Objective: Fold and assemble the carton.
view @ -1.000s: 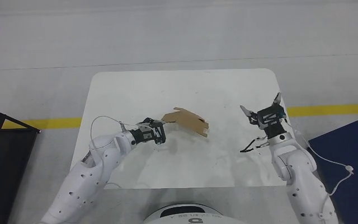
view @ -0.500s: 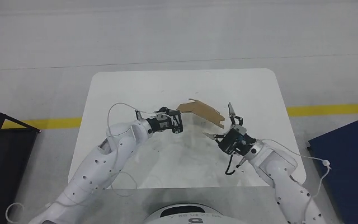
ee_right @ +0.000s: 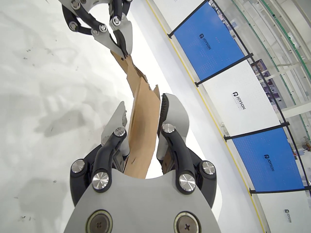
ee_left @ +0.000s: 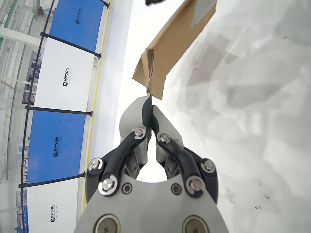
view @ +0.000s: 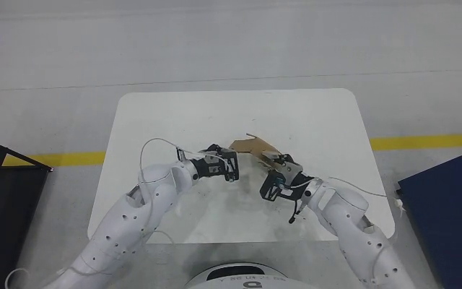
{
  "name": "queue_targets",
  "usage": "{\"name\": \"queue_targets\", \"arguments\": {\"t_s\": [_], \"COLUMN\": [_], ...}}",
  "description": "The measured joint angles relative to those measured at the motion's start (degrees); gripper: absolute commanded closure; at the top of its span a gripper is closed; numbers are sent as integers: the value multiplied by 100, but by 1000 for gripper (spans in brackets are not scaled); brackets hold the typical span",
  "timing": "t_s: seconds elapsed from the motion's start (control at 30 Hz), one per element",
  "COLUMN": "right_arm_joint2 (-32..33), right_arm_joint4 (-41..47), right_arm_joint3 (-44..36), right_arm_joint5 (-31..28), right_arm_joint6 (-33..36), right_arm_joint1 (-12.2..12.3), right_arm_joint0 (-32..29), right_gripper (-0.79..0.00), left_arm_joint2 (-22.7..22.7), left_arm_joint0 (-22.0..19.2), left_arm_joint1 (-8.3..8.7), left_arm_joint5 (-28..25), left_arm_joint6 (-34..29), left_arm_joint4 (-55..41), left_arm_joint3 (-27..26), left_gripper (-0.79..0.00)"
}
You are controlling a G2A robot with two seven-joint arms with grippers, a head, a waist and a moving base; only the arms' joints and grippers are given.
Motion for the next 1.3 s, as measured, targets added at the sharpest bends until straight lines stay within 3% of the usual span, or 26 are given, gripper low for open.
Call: {"name": "queue_targets", "arguments": {"t_s": [0.2, 0.23, 0.37, 0.47, 0.57, 0.7, 0.8, 0.97, 1.3], "right_arm_joint2": [-48, -33, 83, 327, 768, 1548, 1902, 1885, 1643], "right_arm_joint4": [-42, -13, 239, 766, 1822, 3945, 5438, 7454, 7869], "right_arm_joint3": [102, 108, 88, 21, -16, 203, 420, 809, 880], "right_arm_joint5": [-151, -139, -26, 38, -42, -588, -1027, -1793, -1900], "right_arm_joint6": [126, 130, 156, 169, 61, 65, 175, 590, 546], "right_arm_joint1": [12, 13, 13, 9, 2, 17, 30, 54, 25], "right_arm_joint0": [120, 127, 147, 128, 75, 187, 400, 750, 730], "right_gripper": [0, 0, 0, 0, 0, 0, 0, 0, 0], "left_arm_joint2": [-218, -258, -521, -1040, -1755, -2671, -3104, -3266, -3261], "left_arm_joint0": [170, 197, 388, 734, 1329, 2167, 2616, 2856, 2849], "left_arm_joint1": [47, 54, 81, 142, 218, 288, 291, 281, 282], "left_arm_joint5": [-31, -21, 147, 408, 762, 1142, 1423, 1506, 1502], "left_arm_joint6": [29, 28, 122, 211, 514, 1126, 1699, 2104, 2088], "left_arm_joint4": [-19, -21, -301, -663, -1150, -1715, -2217, -2567, -2550], "left_arm_joint3": [-117, -142, -341, -545, -637, -611, -559, -507, -509], "left_gripper": [-18, -785, -785, -785, -785, -785, -785, -785, -785]}}
